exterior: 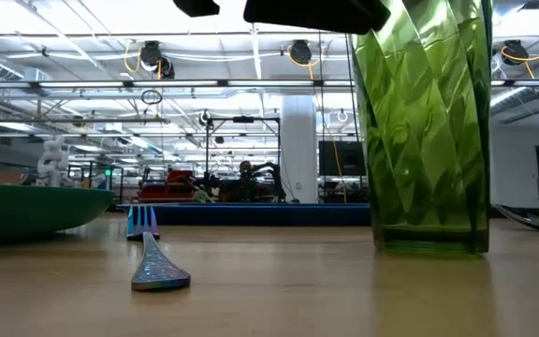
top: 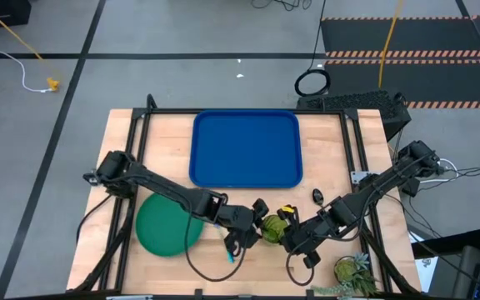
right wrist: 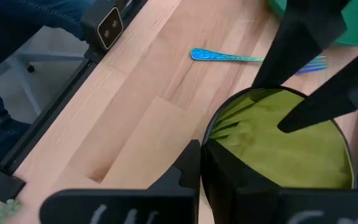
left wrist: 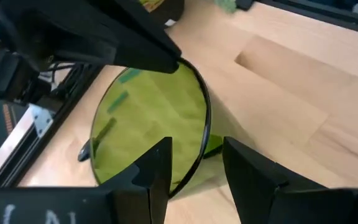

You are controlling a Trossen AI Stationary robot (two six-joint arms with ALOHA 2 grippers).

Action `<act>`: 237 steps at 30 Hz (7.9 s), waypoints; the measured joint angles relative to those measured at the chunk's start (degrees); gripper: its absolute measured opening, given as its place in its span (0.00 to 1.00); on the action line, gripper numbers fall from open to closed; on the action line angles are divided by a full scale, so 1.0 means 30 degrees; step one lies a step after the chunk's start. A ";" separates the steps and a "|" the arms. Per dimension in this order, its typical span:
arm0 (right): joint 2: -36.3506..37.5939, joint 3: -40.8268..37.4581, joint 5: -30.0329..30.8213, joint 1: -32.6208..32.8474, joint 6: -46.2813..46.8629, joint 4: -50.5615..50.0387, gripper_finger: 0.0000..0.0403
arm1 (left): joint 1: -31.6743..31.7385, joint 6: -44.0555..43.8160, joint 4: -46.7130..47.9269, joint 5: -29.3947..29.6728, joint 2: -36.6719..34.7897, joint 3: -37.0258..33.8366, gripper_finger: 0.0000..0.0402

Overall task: Pick and place plate/cup/fork/spoon on tray
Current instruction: Put the green cup on the blue serving tray, then put the green plate to the bottom right of the green cup on the blue serving tray

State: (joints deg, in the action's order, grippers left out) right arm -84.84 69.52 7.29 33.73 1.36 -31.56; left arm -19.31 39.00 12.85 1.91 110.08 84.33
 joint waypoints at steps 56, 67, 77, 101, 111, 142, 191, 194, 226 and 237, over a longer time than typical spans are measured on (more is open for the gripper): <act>0.3577 -0.4719 1.7062 0.2252 0.2208 0.4863 0.41 | 0.3350 -0.3240 1.2880 0.4641 -0.8917 -0.0041 0.02; 0.3570 -0.5333 1.6939 0.1903 0.2750 0.4861 0.41 | 1.0327 -0.2683 1.3179 0.4045 -0.8775 -0.0624 0.03; 0.3570 -0.5333 1.6899 0.1911 0.2786 0.4898 0.41 | 1.6194 -0.3048 0.9076 0.1533 -0.8763 -0.4670 0.03; 0.3570 -0.5333 1.6034 0.1918 0.2262 0.5721 0.41 | 1.9541 -0.0511 0.6212 -0.0980 -0.8763 -0.7050 0.04; 0.3570 -0.5333 1.5998 0.1900 0.1839 0.5719 0.41 | 2.0880 -0.0209 0.7491 -0.2355 -0.8709 -0.5465 0.03; 0.3570 -0.5319 1.5977 0.1874 0.1242 0.6588 0.41 | 2.1858 -0.0346 0.8189 -0.3575 -0.6526 -0.4435 0.19; 0.3563 -0.5319 1.4417 0.1903 0.2311 0.6879 0.41 | -0.5381 -2.3681 1.0224 0.3296 -1.2973 -1.0262 0.26; 0.3564 -0.5319 1.4428 0.1903 0.2272 0.6879 0.41 | -0.7619 -2.5751 0.9621 0.4093 -1.2533 -1.0326 0.26; 0.3566 -0.5319 1.3998 0.1874 0.1755 0.6879 0.41 | -1.4005 -3.6133 1.4655 0.5223 -0.2679 -0.4999 0.26; 0.3563 -0.5319 1.3973 0.1874 0.1329 0.6879 0.41 | -1.4162 -3.5233 1.4532 0.5179 -0.2679 -0.5790 0.26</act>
State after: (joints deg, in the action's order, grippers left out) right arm -74.15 53.56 49.21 39.35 5.34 -10.92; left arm -61.80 -66.70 56.45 17.45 102.04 66.96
